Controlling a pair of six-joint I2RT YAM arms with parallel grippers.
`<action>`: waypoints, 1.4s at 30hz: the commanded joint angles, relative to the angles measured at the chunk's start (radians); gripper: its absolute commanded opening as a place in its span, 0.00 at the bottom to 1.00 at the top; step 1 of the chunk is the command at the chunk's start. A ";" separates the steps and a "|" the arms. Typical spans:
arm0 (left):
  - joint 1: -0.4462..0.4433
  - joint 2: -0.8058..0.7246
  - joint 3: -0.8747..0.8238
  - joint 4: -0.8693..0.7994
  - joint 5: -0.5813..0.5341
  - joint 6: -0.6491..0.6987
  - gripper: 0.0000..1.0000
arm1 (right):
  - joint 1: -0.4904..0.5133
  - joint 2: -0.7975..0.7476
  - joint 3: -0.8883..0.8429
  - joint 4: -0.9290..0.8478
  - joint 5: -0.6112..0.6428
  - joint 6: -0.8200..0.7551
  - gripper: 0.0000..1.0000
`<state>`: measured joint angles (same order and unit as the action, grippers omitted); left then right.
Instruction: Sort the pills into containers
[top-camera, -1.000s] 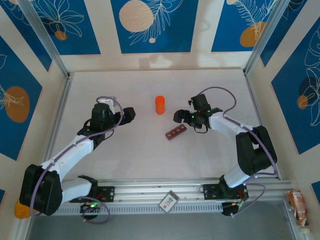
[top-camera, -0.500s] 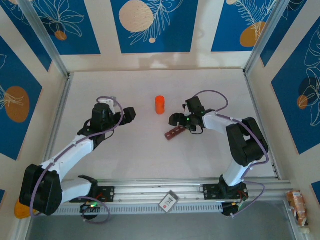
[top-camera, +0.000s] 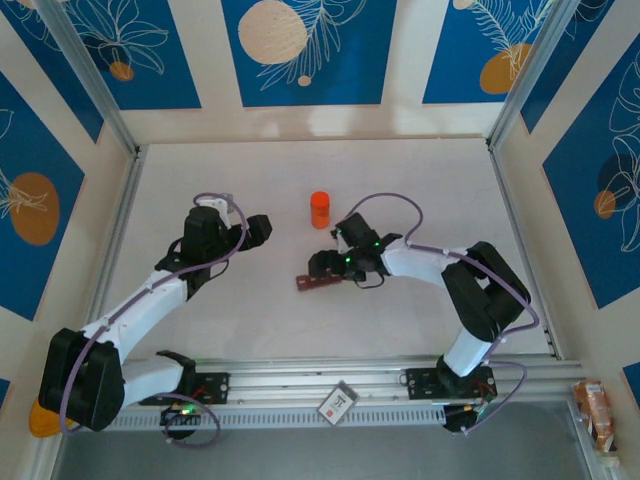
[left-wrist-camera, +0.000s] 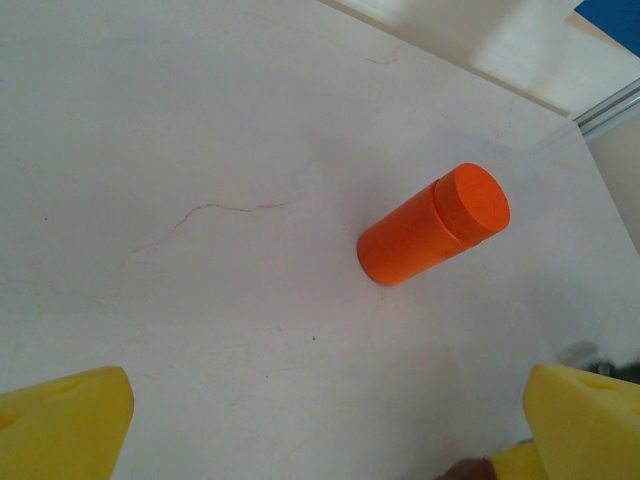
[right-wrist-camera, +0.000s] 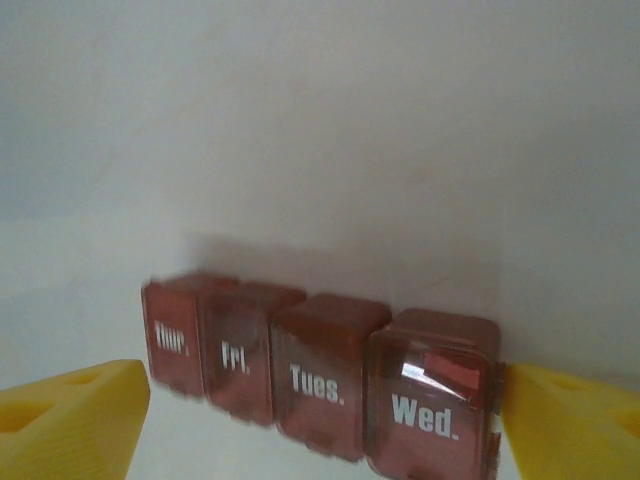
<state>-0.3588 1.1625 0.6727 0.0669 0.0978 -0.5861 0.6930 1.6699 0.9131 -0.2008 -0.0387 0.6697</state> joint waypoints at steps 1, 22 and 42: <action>-0.014 -0.004 0.005 0.016 0.010 -0.006 1.00 | 0.068 -0.034 -0.006 -0.042 -0.023 0.039 0.90; -0.011 -0.043 0.024 -0.049 -0.064 0.024 1.00 | 0.116 0.027 0.136 -0.176 0.026 -0.645 0.89; -0.011 -0.030 0.021 -0.031 -0.044 0.010 1.00 | 0.176 0.170 0.169 -0.214 0.282 -0.628 0.64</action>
<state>-0.3607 1.1397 0.6731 0.0357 0.0483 -0.5743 0.8761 1.8256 1.0885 -0.3893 0.2218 0.0101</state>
